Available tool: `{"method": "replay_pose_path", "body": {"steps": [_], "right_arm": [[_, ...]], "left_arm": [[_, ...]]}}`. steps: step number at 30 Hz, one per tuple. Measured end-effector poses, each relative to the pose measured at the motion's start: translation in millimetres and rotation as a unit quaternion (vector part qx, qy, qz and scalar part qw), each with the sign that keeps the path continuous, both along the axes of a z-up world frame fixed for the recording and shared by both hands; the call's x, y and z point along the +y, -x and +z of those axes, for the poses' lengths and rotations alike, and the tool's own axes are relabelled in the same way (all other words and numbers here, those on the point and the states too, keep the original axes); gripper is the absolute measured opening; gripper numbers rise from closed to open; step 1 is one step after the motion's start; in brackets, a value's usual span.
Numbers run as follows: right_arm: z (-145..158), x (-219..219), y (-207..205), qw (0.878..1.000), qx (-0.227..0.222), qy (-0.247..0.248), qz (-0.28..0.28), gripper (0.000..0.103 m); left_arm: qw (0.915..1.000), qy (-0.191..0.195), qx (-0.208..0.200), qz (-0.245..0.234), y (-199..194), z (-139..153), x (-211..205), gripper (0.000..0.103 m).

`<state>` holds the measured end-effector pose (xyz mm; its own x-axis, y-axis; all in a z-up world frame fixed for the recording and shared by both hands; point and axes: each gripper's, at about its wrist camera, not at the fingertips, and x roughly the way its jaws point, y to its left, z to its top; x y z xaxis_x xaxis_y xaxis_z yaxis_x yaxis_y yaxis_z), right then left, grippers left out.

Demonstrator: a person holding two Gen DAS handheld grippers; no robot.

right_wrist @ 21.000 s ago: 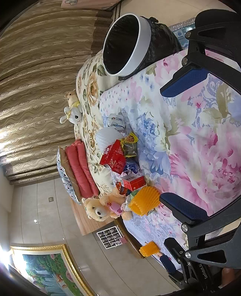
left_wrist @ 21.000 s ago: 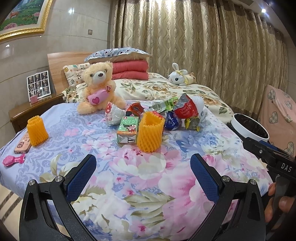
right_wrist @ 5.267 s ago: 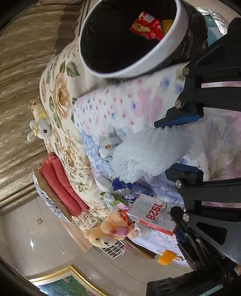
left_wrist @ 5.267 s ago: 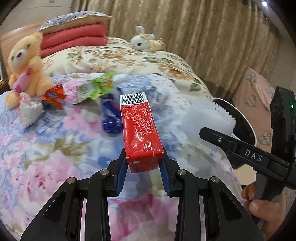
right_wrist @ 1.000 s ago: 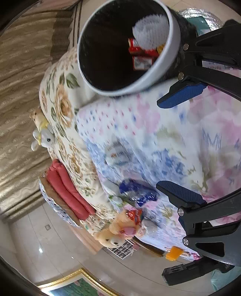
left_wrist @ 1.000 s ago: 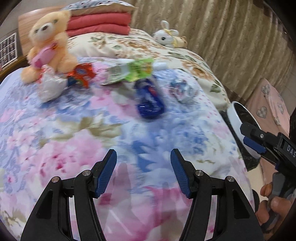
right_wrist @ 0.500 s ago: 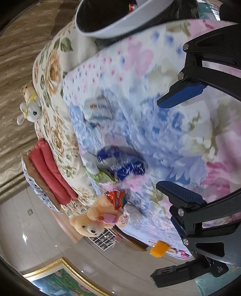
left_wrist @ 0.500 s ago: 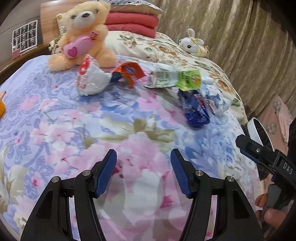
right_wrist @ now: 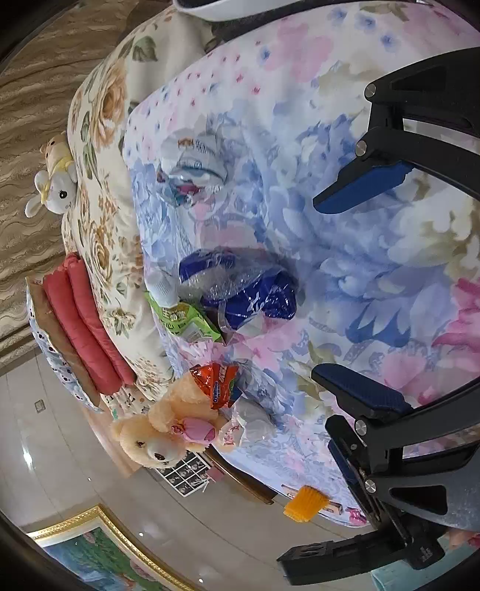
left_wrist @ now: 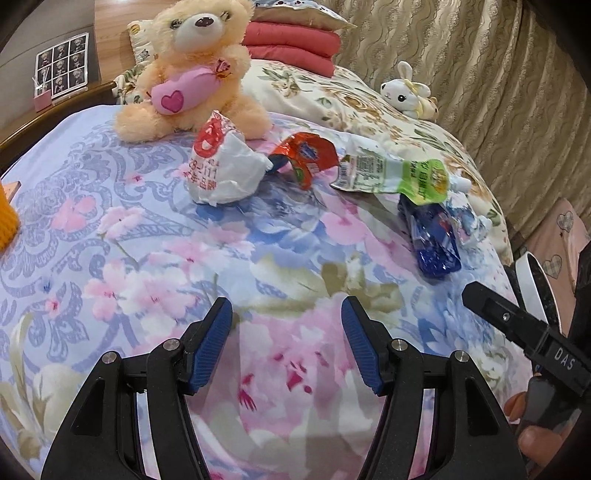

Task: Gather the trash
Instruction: 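Grasp the white-red plastic bag with the left tool while the right tool grasps the blue plastic bottle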

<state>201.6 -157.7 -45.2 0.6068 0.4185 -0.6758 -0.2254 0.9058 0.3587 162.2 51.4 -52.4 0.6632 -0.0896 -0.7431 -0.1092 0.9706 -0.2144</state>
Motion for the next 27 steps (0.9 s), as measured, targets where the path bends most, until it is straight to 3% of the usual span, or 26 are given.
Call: {"method": "replay_pose_path", "body": {"steps": [9, 20, 27], "right_arm": [[-2, 13, -23, 1.0, 0.003, 0.002, 0.001, 0.085], [-10, 21, -51, 1.0, 0.017, -0.002, -0.007, 0.085], [-12, 23, -63, 1.0, 0.016, 0.005, -0.013, 0.085]], "left_arm": [[0.9998, -0.013, 0.001, 0.013, -23, 4, 20, 0.073], [0.9992, -0.019, -0.001, 0.036, -71, 9, 48, 0.074], [0.9983, -0.034, -0.005, 0.047, -82, 4, 49, 0.073]]}}
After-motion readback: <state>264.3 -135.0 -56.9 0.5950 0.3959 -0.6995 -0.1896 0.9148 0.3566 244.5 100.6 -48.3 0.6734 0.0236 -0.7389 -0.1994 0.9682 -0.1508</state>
